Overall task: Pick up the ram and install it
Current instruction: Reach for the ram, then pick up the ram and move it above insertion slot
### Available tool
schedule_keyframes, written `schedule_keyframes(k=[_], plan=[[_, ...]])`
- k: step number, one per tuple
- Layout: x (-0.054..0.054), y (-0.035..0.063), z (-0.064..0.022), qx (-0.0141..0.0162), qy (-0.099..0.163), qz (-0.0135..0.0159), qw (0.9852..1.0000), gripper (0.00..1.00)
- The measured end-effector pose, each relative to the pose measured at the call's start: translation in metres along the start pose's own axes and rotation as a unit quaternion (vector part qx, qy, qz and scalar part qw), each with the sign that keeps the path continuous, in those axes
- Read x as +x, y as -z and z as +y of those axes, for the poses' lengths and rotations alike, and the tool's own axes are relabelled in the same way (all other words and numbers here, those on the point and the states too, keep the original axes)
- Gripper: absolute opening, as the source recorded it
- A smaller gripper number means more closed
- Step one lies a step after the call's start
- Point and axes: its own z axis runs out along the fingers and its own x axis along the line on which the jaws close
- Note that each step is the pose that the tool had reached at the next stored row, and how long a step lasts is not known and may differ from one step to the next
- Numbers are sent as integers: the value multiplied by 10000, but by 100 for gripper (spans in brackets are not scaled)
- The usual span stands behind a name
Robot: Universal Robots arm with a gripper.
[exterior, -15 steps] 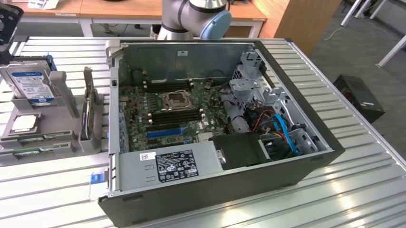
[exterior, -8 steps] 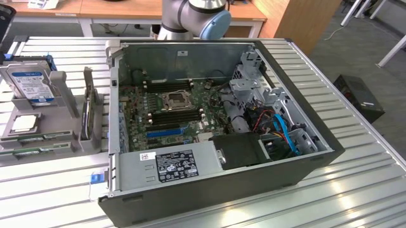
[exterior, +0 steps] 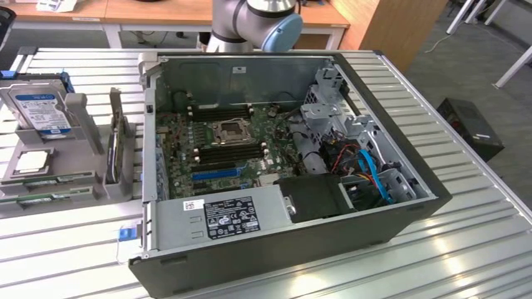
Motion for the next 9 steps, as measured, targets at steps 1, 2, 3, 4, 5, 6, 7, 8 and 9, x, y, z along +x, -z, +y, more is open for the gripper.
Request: schedule_keyframes(k=[1, 2, 3, 4, 5, 6, 7, 8, 9], plan=[[5, 0, -1, 0, 0, 0, 10000, 10], [6, 1, -1, 0, 0, 1, 10000, 10], [6, 0, -1, 0, 1, 0, 10000, 10], [6, 1, -1, 0, 1, 0, 10000, 10], [7, 0, -1, 0, 0, 0, 10000, 10], [7, 1, -1, 0, 0, 0, 10000, 10], [7, 1, -1, 0, 0, 0, 10000, 10], [7, 0, -1, 0, 0, 0, 10000, 10], [7, 1, -1, 0, 0, 0, 10000, 10]])
